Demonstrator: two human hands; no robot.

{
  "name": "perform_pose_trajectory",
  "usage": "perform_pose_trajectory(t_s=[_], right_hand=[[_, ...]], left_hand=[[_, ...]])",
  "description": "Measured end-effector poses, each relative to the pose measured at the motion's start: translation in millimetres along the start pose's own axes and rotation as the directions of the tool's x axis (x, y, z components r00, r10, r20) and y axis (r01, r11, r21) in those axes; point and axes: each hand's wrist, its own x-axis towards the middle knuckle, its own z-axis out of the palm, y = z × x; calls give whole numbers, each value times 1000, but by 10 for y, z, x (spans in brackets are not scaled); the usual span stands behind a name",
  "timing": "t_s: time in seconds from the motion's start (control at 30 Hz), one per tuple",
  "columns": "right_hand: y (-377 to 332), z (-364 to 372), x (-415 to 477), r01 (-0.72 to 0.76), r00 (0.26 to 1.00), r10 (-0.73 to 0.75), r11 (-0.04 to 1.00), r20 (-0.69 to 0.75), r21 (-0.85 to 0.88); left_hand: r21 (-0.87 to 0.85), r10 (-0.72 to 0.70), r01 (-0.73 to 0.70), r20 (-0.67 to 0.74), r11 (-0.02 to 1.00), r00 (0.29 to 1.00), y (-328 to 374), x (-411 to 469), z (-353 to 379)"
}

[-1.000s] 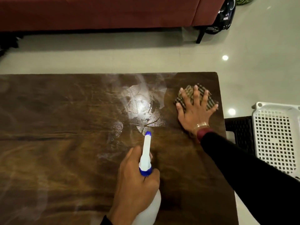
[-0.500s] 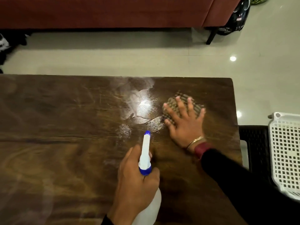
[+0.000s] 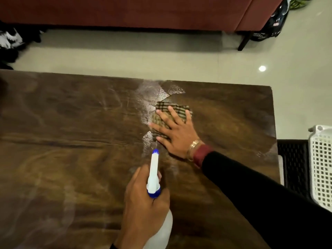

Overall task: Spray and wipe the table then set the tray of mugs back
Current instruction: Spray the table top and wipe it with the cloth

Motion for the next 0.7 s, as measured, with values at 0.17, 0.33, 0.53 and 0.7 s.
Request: perform_pose_trajectory(t_s=[0.17, 0.33, 0.53, 0.7], right_hand=[[786, -187, -53, -271, 962, 271, 963, -23, -3], [433, -319, 821, -408, 912, 409, 911, -15, 66], [-717, 231, -171, 56, 998, -57, 998, -23, -37], [-212, 342, -1071, 76, 997, -78, 995, -25, -66]], left_hand=[[46, 60, -59, -15, 997, 998, -183, -133, -95], [85, 109, -109, 14, 990, 994, -422, -434, -151], [85, -43, 37, 63, 996, 997, -497, -900, -182], [144, -83, 41, 300, 989, 950, -733, -1100, -312]])
